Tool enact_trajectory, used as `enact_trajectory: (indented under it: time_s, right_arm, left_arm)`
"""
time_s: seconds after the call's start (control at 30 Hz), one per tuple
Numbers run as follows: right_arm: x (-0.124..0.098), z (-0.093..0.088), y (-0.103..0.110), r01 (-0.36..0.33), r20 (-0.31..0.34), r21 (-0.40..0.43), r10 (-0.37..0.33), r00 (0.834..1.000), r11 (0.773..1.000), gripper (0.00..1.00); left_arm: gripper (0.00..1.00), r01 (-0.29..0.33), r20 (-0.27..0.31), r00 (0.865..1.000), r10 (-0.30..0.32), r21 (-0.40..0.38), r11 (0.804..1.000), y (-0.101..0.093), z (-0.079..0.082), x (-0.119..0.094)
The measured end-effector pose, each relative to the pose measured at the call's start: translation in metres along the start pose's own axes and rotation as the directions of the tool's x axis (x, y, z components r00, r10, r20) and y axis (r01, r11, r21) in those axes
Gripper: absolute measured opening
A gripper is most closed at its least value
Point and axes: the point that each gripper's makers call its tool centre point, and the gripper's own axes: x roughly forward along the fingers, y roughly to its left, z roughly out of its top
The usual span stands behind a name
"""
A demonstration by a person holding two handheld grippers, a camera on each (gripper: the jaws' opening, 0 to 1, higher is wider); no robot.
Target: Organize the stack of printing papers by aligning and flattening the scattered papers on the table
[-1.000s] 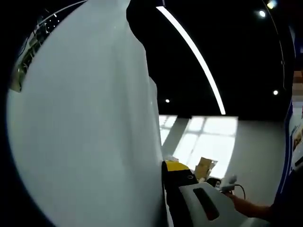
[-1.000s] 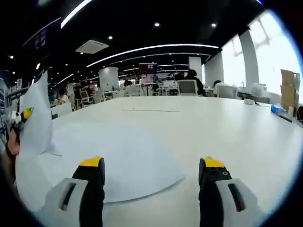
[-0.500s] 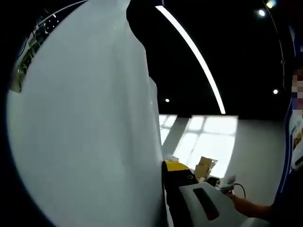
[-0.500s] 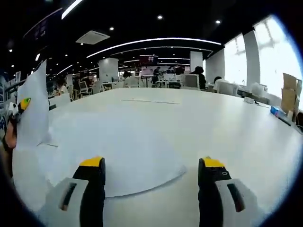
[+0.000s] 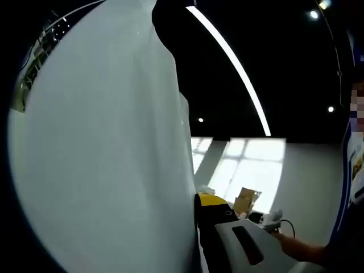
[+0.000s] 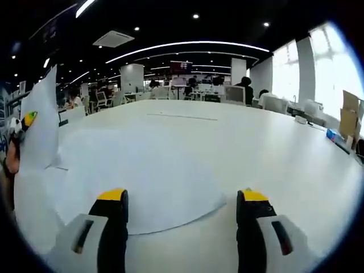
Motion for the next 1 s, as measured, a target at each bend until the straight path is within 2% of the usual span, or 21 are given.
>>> enact_trajectory:
  time_s: [0.5,1.0]
  right_arm:
    - [-0.004,0.0,0.008,-0.016,0.003,-0.001,0.016,1.0,1.0,0.66]
    - [0.001,0.003,0.01,-0.048,0.017,-0.034,0.049,0.999,0.998,0.47]
  left_arm:
    - [0.06,0.0,0.0,1.0,0.0,0.002,1.0,0.001,0.0,0.0]
    - [0.06,-0.001,-0.002,1.0,0.001,0.004,1.0,0.003,0.0,0.0]
